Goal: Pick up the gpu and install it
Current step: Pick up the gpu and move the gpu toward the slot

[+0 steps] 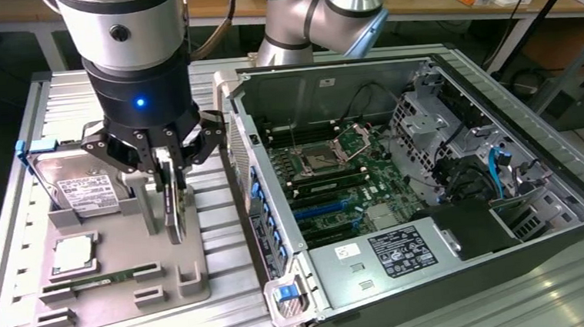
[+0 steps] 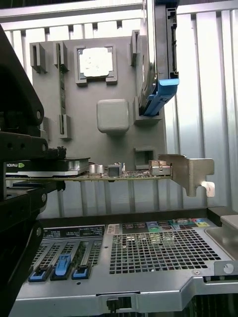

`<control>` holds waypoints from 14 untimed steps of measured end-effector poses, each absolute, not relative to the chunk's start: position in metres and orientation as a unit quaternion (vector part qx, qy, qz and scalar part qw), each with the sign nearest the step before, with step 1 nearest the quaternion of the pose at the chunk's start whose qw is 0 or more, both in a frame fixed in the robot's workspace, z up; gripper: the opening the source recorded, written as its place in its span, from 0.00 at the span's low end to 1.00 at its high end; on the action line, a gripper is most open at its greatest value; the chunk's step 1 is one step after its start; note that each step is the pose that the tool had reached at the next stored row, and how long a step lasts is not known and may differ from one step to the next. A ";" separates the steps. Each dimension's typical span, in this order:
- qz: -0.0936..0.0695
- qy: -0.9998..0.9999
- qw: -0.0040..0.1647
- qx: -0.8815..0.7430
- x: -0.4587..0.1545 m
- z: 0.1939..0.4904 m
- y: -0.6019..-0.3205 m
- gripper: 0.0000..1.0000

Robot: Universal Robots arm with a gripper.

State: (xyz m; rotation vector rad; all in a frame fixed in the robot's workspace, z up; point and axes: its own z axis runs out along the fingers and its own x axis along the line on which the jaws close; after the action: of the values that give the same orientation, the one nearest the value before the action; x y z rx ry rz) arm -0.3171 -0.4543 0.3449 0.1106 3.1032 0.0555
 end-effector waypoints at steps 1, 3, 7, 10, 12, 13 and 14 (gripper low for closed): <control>0.018 0.999 0.018 0.036 -0.317 0.346 -0.454 0.27; 0.018 0.999 0.018 0.036 -0.317 0.348 -0.454 0.27; 0.018 0.999 0.018 0.036 -0.317 0.351 -0.454 0.27; 0.018 0.999 0.018 0.036 -0.317 0.354 -0.454 0.27; 0.018 0.999 0.018 0.036 -0.317 0.357 -0.454 0.27; 0.018 0.999 0.018 0.036 -0.317 0.358 -0.454 0.27; 0.018 0.999 0.018 0.036 -0.317 0.359 -0.454 0.27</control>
State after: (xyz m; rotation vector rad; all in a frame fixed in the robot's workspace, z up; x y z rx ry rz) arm -0.3171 -0.4543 0.3588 0.1106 3.1032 0.0546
